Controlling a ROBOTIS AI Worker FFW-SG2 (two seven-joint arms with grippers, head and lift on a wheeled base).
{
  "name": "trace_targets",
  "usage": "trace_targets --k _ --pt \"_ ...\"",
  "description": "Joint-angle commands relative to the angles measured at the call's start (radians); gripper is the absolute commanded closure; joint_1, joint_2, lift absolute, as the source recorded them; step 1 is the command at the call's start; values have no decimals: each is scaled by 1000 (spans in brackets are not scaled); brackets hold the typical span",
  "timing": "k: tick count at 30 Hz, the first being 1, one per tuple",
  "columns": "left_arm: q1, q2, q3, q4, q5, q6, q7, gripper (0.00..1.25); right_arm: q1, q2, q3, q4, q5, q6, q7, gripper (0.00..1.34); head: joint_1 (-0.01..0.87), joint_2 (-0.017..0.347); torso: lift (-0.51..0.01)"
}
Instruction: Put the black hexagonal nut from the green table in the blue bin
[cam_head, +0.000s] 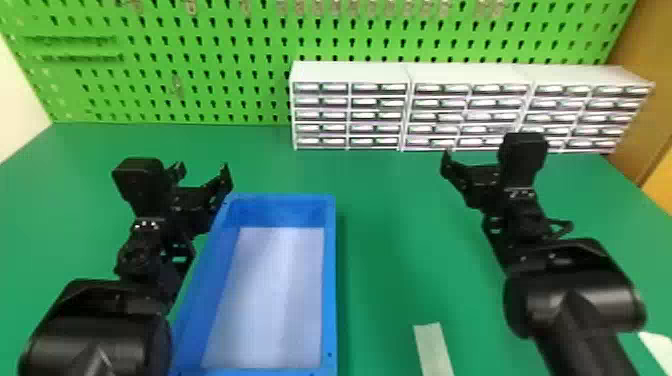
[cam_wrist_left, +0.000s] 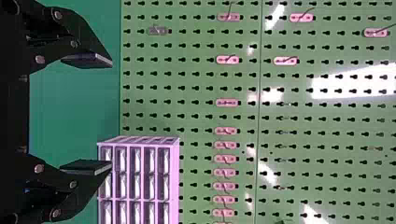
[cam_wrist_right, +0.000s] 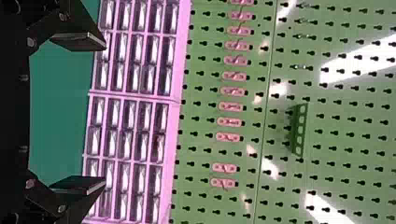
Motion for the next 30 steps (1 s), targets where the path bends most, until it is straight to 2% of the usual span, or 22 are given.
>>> trace_targets --k 1,18,22,30 --pt "0 0 0 0 0 0 0 478 -10 -22 -39 -19 -10 54 10 268 686 52 -97" --pt "2 0 1 0 0 0 0 478 -39 -108 -156 -149 -43 323 76 268 686 52 -97" --pt "2 0 3 0 0 0 0 478 -45 -124 -183 -168 -59 387 86 268 686 52 -97" --pt "2 0 1 0 -2 0 0 478 -57 -164 -229 -183 -79 524 147 268 686 52 -97"
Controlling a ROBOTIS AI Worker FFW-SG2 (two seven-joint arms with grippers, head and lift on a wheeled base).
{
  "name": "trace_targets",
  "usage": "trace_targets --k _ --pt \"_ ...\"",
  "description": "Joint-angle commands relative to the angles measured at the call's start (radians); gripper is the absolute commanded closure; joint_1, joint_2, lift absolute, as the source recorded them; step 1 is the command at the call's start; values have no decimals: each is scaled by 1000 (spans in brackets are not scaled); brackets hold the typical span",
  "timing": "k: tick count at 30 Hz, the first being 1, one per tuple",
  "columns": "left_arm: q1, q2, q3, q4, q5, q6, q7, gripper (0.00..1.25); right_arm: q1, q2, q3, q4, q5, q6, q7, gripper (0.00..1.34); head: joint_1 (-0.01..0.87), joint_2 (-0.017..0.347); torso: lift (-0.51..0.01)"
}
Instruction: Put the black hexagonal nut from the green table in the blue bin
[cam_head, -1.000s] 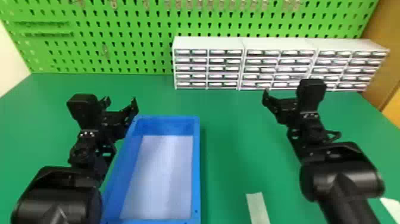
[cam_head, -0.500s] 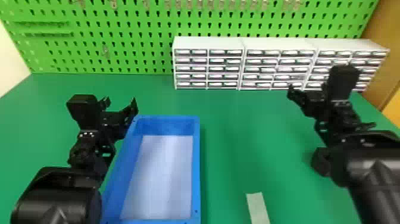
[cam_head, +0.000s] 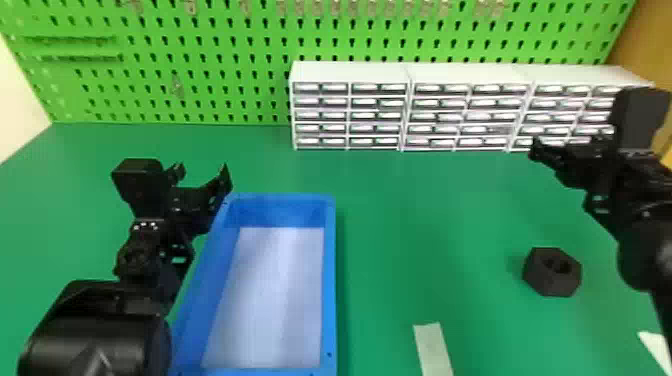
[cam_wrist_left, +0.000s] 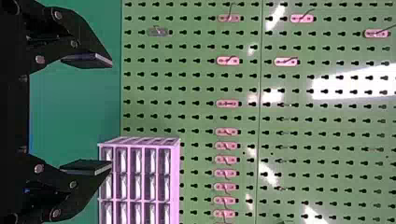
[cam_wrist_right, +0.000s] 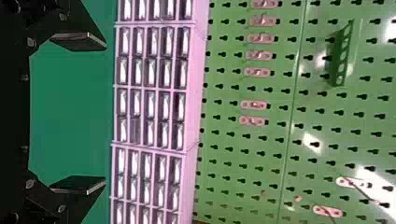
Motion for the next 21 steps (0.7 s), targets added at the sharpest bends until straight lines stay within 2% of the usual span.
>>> trace_targets --k 1,9,15,18,21 --pt "0 0 -1 0 -1 0 0 478 -6 -26 -17 -11 -17 89 17 268 686 52 -97" --pt "0 0 -2 0 -4 0 0 478 -15 -73 -19 -23 -50 243 48 268 686 52 -97" --pt "0 2 -1 0 -4 2 0 478 -27 -98 -31 -23 -61 347 88 268 686 52 -97" --pt "0 2 -2 0 -4 2 0 478 -41 -109 -34 -23 -49 428 108 268 686 52 -97" --pt "0 2 -2 0 -5 2 0 478 -56 -115 -32 -19 0 490 141 266 686 52 -97"
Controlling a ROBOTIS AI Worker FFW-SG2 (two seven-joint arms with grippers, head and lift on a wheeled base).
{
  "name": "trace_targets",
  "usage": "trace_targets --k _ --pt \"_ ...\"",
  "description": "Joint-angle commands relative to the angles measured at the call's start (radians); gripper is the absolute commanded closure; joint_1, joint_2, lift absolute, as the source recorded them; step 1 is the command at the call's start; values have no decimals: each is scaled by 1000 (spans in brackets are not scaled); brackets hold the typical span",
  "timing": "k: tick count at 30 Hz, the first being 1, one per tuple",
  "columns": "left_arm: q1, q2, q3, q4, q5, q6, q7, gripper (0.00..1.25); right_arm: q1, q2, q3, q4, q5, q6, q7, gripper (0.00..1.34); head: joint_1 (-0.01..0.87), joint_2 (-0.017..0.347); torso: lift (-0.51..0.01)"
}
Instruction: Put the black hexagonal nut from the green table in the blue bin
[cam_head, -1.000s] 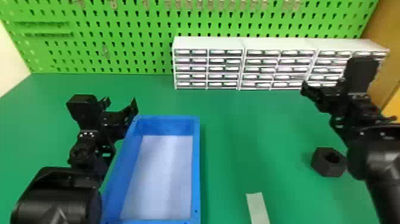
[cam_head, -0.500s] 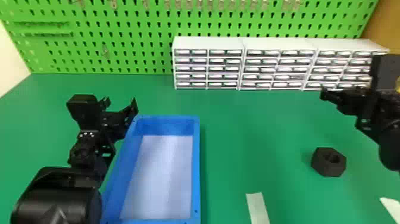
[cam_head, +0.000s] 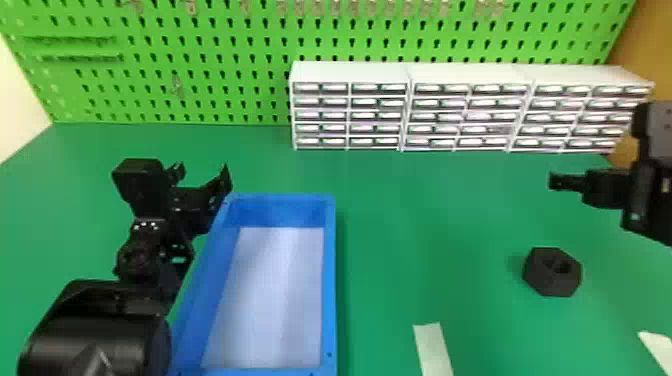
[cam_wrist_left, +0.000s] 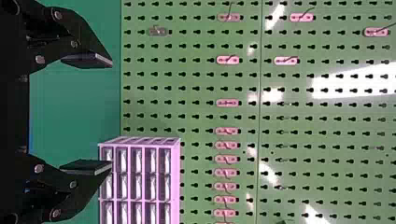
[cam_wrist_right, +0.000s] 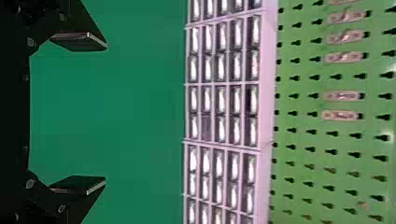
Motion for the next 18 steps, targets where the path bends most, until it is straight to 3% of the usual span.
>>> trace_targets --k 1,7,14,18 --pt "0 0 -1 0 -1 0 1 478 -23 -10 1 6 57 93 37 266 686 52 -97" --pt "-1 0 -1 0 -1 0 1 479 -32 -21 17 12 120 164 83 265 686 52 -97" --pt "0 0 -1 0 -1 0 1 478 -51 -27 38 46 204 239 188 269 686 52 -97" --pt "0 0 -1 0 -1 0 -1 478 -72 -29 64 87 310 285 314 266 686 52 -97"
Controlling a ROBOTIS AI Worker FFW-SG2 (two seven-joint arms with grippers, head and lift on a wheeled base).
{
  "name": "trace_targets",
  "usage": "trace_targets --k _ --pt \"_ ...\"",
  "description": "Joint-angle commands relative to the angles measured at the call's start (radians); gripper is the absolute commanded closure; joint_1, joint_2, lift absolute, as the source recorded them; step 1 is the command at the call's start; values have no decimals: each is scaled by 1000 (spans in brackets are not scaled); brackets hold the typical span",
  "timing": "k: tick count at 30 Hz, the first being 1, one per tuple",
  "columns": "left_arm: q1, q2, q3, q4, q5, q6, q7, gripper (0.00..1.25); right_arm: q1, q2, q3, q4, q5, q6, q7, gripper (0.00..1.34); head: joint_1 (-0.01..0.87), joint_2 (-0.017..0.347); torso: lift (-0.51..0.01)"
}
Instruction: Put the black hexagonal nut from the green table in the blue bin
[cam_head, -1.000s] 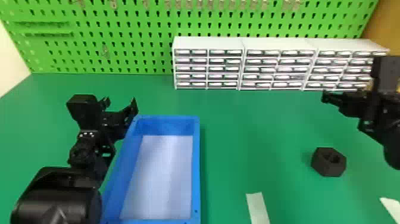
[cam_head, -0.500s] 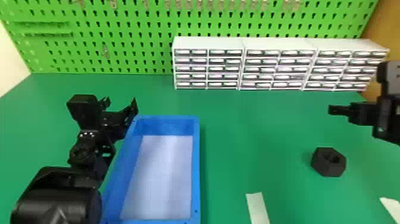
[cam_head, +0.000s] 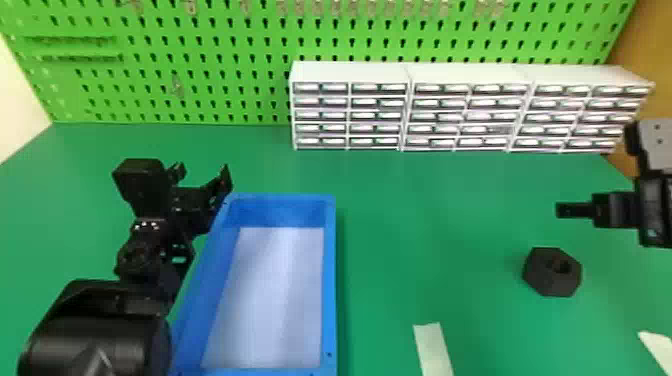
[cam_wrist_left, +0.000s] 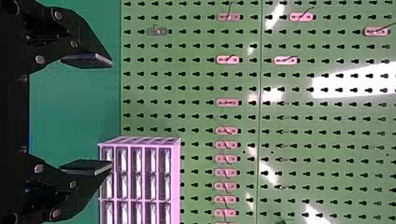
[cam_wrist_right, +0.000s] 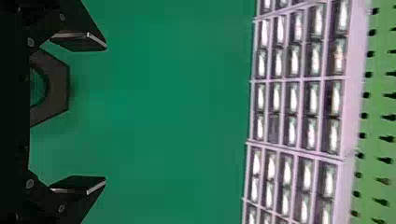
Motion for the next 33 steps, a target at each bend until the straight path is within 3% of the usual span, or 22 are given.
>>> trace_targets --k 1,3,8,20,33 --pt "-1 0 0 0 0 0 1 478 -22 -2 28 49 112 45 104 265 686 52 -97" --pt "-1 0 0 0 0 0 1 479 -28 -4 34 73 140 49 153 265 686 52 -97" --pt "-1 0 0 0 0 0 1 479 -32 -4 34 104 170 59 184 266 686 52 -97" --pt "-1 0 -2 0 -1 0 -1 479 -39 -4 48 162 184 54 186 268 686 52 -97" --pt "-1 0 0 0 -1 0 1 478 -58 5 48 279 170 -18 186 269 686 52 -97"
